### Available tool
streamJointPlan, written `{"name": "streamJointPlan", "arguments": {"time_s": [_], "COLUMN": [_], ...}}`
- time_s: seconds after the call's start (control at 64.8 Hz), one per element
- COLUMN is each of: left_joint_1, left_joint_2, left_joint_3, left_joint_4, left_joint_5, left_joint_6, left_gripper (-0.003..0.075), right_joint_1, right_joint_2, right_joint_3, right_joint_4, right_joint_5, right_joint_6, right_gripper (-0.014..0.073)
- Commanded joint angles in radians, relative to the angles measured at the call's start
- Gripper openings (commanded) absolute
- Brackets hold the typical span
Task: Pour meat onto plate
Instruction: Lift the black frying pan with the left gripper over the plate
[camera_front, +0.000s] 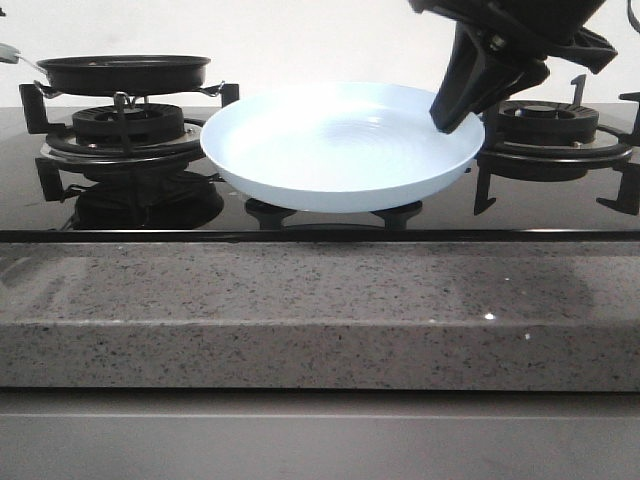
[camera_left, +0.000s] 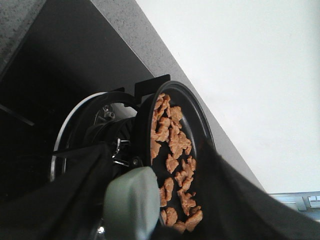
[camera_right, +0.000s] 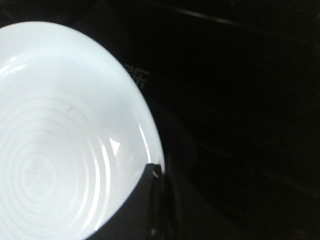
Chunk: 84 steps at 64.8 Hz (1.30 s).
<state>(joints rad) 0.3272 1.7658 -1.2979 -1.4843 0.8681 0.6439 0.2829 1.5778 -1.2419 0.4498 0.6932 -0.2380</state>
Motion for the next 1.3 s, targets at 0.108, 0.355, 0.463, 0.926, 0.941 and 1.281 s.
{"name": "streamJointPlan", "arguments": {"time_s": [0.108, 0.355, 0.463, 0.926, 0.941, 1.281], "left_joint_1": [0.002, 0.002, 0.002, 0.002, 0.002, 0.002], "left_joint_2": [-0.046, -0.046, -0.046, -0.046, -0.046, -0.046], "left_joint_3": [-0.032, -0.032, -0.032, -0.032, -0.032, -0.032], "left_joint_4": [-0.059, -0.055, -0.049, 0.008, 0.008, 0.008], "left_joint_5": [0.031, 0.046, 0.053, 0.063, 0.063, 0.055], "left_joint_6": [0.007, 0.007, 0.007, 0.005, 0.005, 0.005], "left_gripper": [0.0312, 0.0312, 0.0312, 0.0277, 0.0264, -0.0020], "right_joint_1": [-0.002, -0.002, -0.002, -0.002, -0.002, -0.002], "right_joint_2": [-0.043, -0.043, -0.043, -0.043, -0.043, -0.043], "right_joint_3": [-0.022, -0.022, -0.022, -0.022, -0.022, -0.022], "right_joint_4": [0.025, 0.025, 0.025, 0.025, 0.025, 0.025], "right_joint_5": [-0.042, -0.042, -0.042, -0.042, -0.042, -0.042], "right_joint_6": [-0.009, -0.009, -0.009, -0.009, -0.009, -0.009], "right_gripper": [-0.0060, -0.0060, -0.0060, -0.0060, -0.0060, -0.0060]}}
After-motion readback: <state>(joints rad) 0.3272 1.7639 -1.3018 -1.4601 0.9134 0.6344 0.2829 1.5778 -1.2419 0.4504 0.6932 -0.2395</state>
